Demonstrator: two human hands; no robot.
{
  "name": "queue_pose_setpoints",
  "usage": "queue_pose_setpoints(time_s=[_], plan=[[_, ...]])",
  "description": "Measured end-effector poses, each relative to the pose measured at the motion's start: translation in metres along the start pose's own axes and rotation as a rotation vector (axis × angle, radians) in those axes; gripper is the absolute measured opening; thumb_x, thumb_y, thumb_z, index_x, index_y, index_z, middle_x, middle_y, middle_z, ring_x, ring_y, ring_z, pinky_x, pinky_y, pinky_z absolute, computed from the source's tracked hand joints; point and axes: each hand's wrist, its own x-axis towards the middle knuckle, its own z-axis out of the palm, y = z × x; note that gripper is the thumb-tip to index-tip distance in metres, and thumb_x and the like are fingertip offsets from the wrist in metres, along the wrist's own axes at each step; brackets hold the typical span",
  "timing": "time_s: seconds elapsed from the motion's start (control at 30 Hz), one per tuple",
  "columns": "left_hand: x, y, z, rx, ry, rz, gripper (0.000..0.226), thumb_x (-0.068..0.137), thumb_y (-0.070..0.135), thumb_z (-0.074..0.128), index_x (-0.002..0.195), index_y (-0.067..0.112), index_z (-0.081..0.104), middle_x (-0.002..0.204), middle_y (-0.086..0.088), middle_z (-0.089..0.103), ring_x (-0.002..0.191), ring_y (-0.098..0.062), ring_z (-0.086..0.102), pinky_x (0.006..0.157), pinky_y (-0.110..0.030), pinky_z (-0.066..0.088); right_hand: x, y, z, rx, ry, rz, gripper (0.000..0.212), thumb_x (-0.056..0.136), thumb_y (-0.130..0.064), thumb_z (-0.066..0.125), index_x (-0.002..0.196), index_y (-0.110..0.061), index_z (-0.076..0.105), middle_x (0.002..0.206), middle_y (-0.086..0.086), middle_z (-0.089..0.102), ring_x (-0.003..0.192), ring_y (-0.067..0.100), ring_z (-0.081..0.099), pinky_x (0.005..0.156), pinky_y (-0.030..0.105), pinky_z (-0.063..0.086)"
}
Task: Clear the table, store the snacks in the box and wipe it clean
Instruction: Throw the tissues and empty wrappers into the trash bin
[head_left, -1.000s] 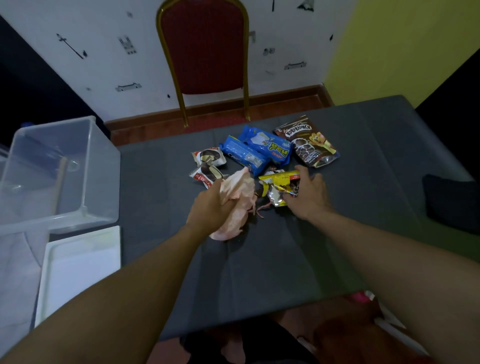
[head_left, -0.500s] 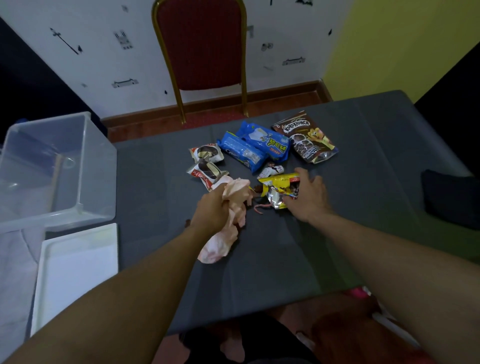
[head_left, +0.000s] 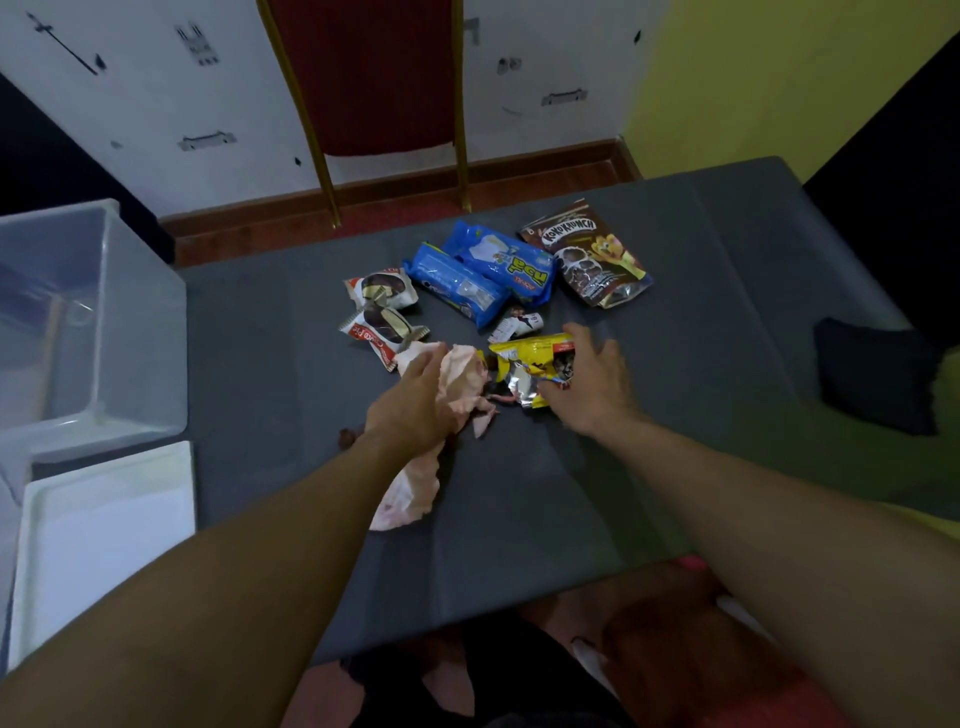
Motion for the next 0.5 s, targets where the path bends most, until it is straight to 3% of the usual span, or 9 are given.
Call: queue_pose_setpoints(time_s=[0.1,0.13,0.2,0.23,0.3,0.5], plan=[[0.007,0.002,0.003,-0.054,-0.026,-0.033,0.097,0.079,0.041,0.076,0.154,0.034,0.015,0.147,-0.005,0.046,0.128,-0.029,0.05,0.097,-0.044,0.048,0.0,0.001,0.001,0.018,-0.003,-0.001,0.081,0.081,-0.041,0.077,0.144,-0.038,0.026,0.128,0.012,0.038,0.12,0.032,0.046,0.086,0.034,0.04],[0.009,0.002,0.004,-0.05,-0.019,-0.041,0.084,0.08,0.04,0.074,0.149,0.029,0.03,0.138,-0.008,0.054,0.123,-0.031,0.053,0.095,-0.044,0.049,0.0,0.001,0.001,0.023,-0.003,-0.001,0.081,0.081,-0.04,0.078,0.144,-0.038,0.026,0.128,0.013,0.038,0.12,0.033,0.045,0.089,0.035,0.041],[0.009,0.005,0.004,-0.058,0.039,-0.071,0.036,0.084,0.039,0.068,0.113,0.02,0.059,0.11,-0.009,0.065,0.101,-0.031,0.062,0.079,-0.041,0.053,0.0,0.001,-0.001,0.031,-0.004,-0.011,0.082,0.081,-0.039,0.077,0.145,-0.037,0.026,0.127,0.013,0.038,0.122,0.033,0.044,0.094,0.037,0.042],[0.008,0.007,0.002,-0.078,0.067,-0.09,0.021,0.085,0.039,0.064,0.092,0.02,0.06,0.097,-0.007,0.066,0.089,-0.028,0.063,0.071,-0.039,0.052,0.0,0.001,-0.002,0.037,-0.006,-0.014,0.082,0.082,-0.039,0.077,0.145,-0.036,0.026,0.127,0.013,0.038,0.122,0.032,0.043,0.095,0.038,0.042],[0.004,0.009,-0.004,-0.109,0.11,-0.08,0.023,0.084,0.041,0.062,0.073,0.023,0.052,0.082,-0.002,0.063,0.075,-0.023,0.06,0.062,-0.035,0.048,0.0,0.001,-0.005,0.042,-0.01,-0.009,0.083,0.082,-0.038,0.077,0.146,-0.036,0.024,0.128,0.013,0.037,0.124,0.032,0.042,0.096,0.039,0.042],[-0.011,0.009,-0.03,-0.192,0.218,0.053,0.022,0.08,0.051,0.06,0.081,0.029,0.058,0.085,0.003,0.06,0.076,-0.02,0.059,0.062,-0.036,0.049,-0.005,-0.006,-0.016,0.041,0.005,-0.001,0.084,0.082,-0.04,0.077,0.147,-0.037,0.023,0.131,0.012,0.036,0.126,0.032,0.041,0.098,0.041,0.043]])
